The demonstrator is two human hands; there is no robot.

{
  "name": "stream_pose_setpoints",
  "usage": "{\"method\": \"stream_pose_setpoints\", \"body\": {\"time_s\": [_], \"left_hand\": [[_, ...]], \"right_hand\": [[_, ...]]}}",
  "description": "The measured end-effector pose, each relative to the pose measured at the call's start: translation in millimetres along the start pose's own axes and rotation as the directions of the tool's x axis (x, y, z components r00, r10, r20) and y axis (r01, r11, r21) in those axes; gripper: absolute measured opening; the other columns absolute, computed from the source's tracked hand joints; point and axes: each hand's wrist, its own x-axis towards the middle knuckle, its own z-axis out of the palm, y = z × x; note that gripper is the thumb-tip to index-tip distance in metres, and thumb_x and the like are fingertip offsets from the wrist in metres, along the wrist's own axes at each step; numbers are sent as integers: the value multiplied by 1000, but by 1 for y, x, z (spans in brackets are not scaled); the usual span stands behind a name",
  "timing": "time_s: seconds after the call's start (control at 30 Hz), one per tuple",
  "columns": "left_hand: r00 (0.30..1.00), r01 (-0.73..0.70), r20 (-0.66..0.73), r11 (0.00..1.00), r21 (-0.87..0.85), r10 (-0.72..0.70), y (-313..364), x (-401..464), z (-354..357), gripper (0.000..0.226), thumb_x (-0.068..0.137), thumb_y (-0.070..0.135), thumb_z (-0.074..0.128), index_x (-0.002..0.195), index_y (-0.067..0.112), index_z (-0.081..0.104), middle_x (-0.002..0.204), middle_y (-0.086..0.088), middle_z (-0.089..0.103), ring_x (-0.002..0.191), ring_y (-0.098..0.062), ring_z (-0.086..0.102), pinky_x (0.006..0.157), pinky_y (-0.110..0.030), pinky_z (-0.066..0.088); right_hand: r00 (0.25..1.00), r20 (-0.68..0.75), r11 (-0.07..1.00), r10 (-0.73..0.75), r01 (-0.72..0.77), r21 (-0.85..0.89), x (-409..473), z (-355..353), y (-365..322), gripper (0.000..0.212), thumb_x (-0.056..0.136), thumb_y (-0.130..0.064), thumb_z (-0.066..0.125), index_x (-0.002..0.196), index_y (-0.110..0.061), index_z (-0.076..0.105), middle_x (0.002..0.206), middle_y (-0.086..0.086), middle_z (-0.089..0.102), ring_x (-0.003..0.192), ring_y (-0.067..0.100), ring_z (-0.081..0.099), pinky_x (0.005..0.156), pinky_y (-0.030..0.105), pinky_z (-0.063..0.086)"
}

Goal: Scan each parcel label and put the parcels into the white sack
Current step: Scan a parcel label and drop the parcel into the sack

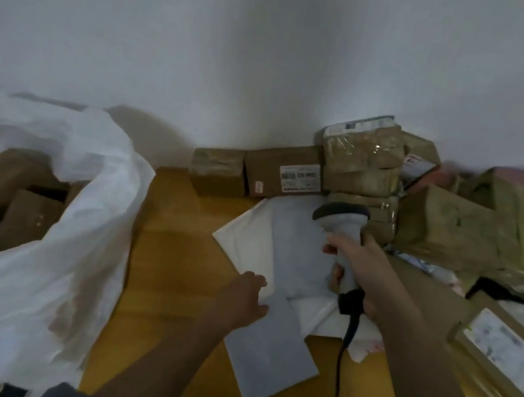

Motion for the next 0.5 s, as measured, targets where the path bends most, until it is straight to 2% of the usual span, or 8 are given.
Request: {"method": "stream_pose_setpoints", "body": {"time_s": [0.1, 0.17, 0.23, 0.3, 0.33, 0.37, 0.4, 0.5], "left_hand": [[987, 122, 127, 971, -203, -98, -15, 25, 36, 79, 89, 36, 69, 151, 11, 28, 150, -8, 36, 136, -23, 39, 108, -30, 35], [979, 180, 152, 936, -302, -139, -25, 39, 55, 79, 84, 32, 75, 146, 8, 33, 143, -7, 41, 133, -23, 41, 102, -27, 38], [979, 194, 118, 922, -335, -164, -32, 48, 68, 58, 81, 24, 78, 127, 10, 45, 114, 2, 50, 115, -17, 48, 81, -19, 43], [979, 202, 69, 910, -362, -190, -36, 55, 77, 43, 79, 15, 78, 113, 9, 54, 100, 4, 49, 95, -13, 53, 73, -21, 42], [977, 210, 59, 903, -375, -203, -37, 57, 80, 30, 77, 12, 78, 98, 10, 57, 93, 4, 51, 84, -11, 55, 69, -22, 43], [977, 208, 48, 902, -379, -205, -38, 58, 82, 25, 77, 10, 77, 83, 15, 54, 84, 5, 52, 72, -7, 53, 63, -21, 43], [975, 219, 46, 905, -366, -217, -39, 59, 83, 30, 77, 9, 75, 74, 19, 48, 77, 6, 51, 65, -4, 49, 58, -20, 42], [971, 236, 66, 891, -388, -228, -41, 63, 82, 25, 81, 9, 69, 70, 16, 49, 70, 4, 52, 61, -5, 47, 54, -19, 39]], "right_hand": [[999, -28, 1000, -28, 29, 3, 4, -9, 17, 34, 93, -27, 64, 122, -12, 54, 101, 13, 62, 56, 12, 50, 45, 24, 44], [998, -57, 1000, -23, 22, -11, 9, -11, 30, 32, 94, -26, 63, 120, -9, 55, 99, 13, 63, 51, 10, 50, 43, 23, 43], [996, -90, 1000, 12, -11, 11, 15, -12, 41, 31, 93, -25, 64, 118, -9, 57, 93, 10, 64, 45, 8, 49, 41, 23, 41], [992, -111, 998, 58, -53, 42, 20, -13, 50, 30, 91, -25, 66, 116, -10, 59, 89, 7, 65, 42, 8, 48, 41, 22, 41], [990, -117, 996, 75, -69, 50, 23, -14, 53, 30, 90, -24, 66, 115, -10, 60, 88, 6, 65, 42, 8, 48, 41, 22, 41], [989, -123, 995, 87, -81, 56, 24, -15, 55, 30, 90, -24, 66, 115, -9, 60, 86, 5, 65, 42, 8, 48, 41, 22, 41], [987, -129, 994, 94, -86, 66, 25, -16, 56, 29, 90, -24, 66, 114, -8, 61, 83, 3, 65, 41, 8, 47, 41, 22, 40], [987, -135, 993, 89, -78, 88, 24, -18, 53, 22, 92, -23, 65, 108, -9, 62, 77, 0, 65, 41, 7, 47, 41, 23, 40]]}}
